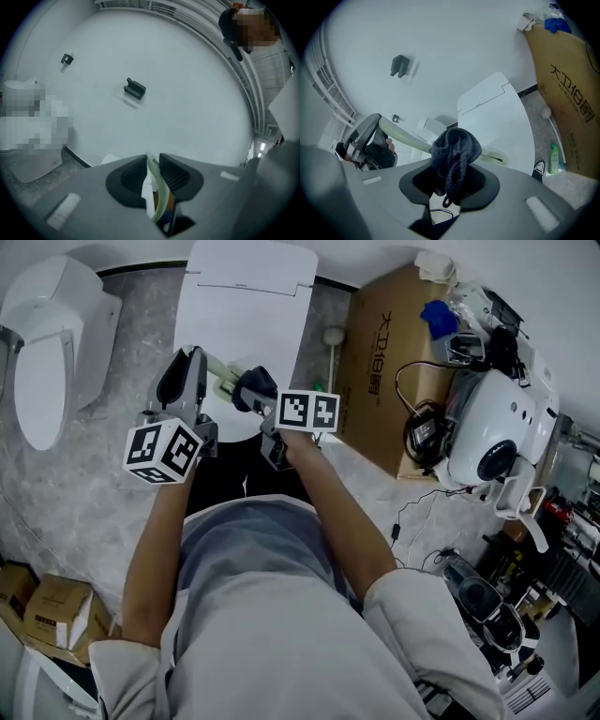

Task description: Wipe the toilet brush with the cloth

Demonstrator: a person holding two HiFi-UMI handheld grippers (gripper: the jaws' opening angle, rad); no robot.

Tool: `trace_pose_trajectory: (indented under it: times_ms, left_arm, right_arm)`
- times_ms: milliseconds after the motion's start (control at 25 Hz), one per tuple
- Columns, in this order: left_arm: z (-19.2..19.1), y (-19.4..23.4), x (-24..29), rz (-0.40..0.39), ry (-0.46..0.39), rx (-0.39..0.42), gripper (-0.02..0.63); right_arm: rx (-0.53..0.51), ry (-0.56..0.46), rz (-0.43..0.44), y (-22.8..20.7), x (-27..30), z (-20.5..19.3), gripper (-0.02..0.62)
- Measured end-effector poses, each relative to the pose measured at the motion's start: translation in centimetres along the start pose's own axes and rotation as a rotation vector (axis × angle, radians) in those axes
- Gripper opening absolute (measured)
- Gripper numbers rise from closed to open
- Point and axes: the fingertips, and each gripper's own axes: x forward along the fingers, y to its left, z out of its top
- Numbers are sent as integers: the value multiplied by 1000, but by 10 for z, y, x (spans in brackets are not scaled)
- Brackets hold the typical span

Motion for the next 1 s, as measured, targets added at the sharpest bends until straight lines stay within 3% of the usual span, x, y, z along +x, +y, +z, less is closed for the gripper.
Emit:
trace_pose_trajectory:
  times_ms: [1000]
  left_arm:
    - [1, -1, -8, 13, 3, 1, 0]
  right_arm:
    - [15, 6, 129, 52, -29, 17, 104]
